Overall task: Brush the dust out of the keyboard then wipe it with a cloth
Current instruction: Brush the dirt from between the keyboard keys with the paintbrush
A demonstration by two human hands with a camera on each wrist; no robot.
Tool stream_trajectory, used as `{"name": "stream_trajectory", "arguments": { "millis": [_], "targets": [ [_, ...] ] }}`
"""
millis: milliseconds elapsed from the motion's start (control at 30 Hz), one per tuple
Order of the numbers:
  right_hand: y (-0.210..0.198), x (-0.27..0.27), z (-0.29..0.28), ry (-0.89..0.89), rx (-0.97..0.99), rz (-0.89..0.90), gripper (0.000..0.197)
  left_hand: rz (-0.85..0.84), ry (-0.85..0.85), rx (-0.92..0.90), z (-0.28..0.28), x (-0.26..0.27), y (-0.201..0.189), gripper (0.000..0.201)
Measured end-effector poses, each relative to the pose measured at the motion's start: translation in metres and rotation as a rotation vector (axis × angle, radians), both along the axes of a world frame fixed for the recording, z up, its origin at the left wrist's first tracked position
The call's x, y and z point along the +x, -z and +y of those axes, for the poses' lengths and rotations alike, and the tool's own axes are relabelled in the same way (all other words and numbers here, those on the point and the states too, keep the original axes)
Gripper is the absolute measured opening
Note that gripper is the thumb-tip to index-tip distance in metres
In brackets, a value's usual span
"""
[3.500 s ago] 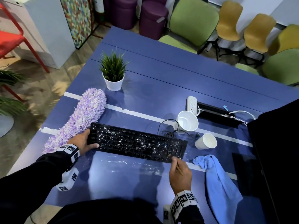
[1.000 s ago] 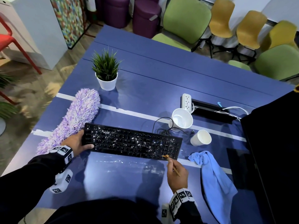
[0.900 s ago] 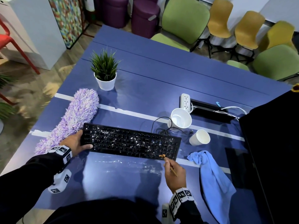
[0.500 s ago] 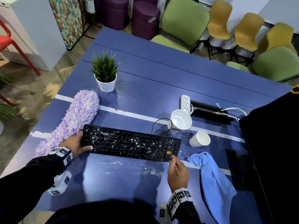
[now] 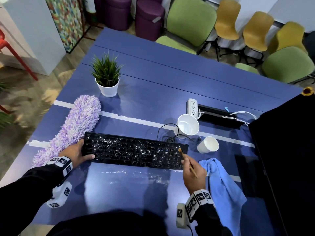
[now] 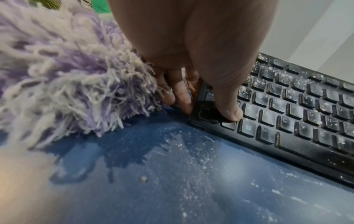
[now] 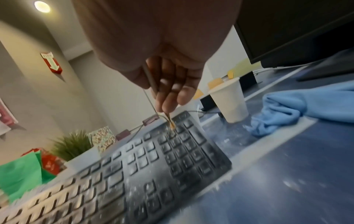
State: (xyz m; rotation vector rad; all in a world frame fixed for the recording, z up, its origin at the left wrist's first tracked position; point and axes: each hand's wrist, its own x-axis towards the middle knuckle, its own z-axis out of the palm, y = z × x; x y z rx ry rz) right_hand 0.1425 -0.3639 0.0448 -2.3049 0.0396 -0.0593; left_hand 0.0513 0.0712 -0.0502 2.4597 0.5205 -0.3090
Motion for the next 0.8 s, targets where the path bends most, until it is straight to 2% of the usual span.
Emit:
{"name": "stream_trajectory", "arguments": {
  "millis": [133,333,467,600,700,800],
  "targets": [
    [-0.003,0.012,0.004,-0.040,0.015,-0.066,0.026,0.005,-0.013,0.001,0.003,-0.001,0.003,0.069],
    [0.012,0.008,0.009,-0.201,-0.100,-0.011,0.027,0.002,-0.025,0.022,0.001,-0.001,0.005,0.075],
    [0.012,0.009,0.004,-0.055,-0.044,-0.021,0.034,-0.001,-0.022,0.022,0.001,-0.002,0.007,0.077],
    [0.012,0.005,0.011,-0.160,-0.081,0.033,0.026,0.007,-0.008,0.004,0.003,-0.001,0.007,0.077],
    [0.013,0.011,0.005,-0.022,-0.069,0.007,0.024,0.013,-0.004,-0.005,0.005,-0.001,0.007,0.076],
    [0.009,0.014,0.006,-0.035,-0.049,-0.010,0.024,-0.004,-0.009,-0.016,0.006,-0.002,0.008,0.077]
  ]
}}
